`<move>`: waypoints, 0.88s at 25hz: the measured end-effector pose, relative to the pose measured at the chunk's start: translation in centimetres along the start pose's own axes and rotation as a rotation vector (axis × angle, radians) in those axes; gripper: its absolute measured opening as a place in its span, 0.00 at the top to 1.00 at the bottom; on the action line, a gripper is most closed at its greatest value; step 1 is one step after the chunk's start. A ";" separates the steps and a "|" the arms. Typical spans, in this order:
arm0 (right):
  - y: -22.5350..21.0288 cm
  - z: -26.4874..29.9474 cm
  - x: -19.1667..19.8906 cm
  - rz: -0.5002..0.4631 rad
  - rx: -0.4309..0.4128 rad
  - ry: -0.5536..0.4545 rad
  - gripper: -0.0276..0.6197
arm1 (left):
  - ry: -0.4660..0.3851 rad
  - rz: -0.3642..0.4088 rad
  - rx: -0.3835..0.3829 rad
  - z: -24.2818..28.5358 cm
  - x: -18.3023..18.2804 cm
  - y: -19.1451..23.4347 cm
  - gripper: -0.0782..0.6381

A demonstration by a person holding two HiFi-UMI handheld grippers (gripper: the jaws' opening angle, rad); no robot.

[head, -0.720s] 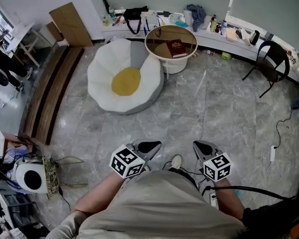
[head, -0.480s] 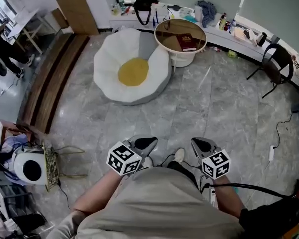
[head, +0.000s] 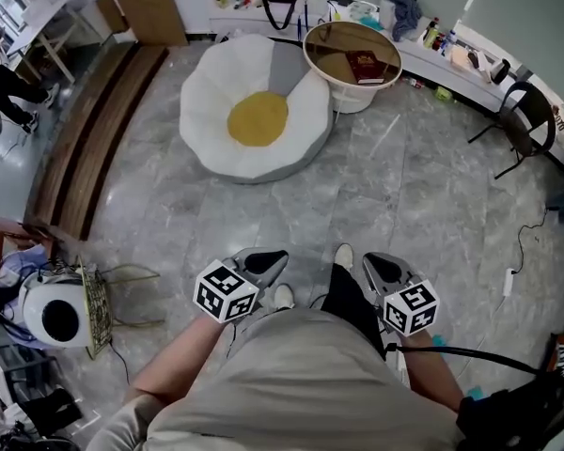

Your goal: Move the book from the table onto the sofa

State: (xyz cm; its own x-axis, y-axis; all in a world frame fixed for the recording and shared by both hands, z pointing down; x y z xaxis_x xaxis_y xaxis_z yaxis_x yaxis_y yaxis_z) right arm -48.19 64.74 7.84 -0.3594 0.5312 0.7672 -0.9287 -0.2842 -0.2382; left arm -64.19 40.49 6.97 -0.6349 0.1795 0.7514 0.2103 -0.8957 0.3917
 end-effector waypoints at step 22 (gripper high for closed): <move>-30.1 9.3 -15.1 0.005 -0.084 0.000 0.81 | 0.006 -0.006 -0.045 22.7 -24.0 9.2 0.85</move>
State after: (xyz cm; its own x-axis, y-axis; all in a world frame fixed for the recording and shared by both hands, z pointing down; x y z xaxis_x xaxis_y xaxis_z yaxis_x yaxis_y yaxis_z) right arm -13.95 57.87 8.90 -0.3640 0.5302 0.7658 -0.9313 -0.2191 -0.2910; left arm -30.11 37.17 4.58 -0.6408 0.1822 0.7458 0.1730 -0.9121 0.3715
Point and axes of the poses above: the fingertips, and each gripper's own axes: z forward along the fingers, y to its left, x out of its underside, the point moved 9 cm from there along -z, backward along the fingers, and after that the axes turned 5 degrees about y, right-handed, at the moved point
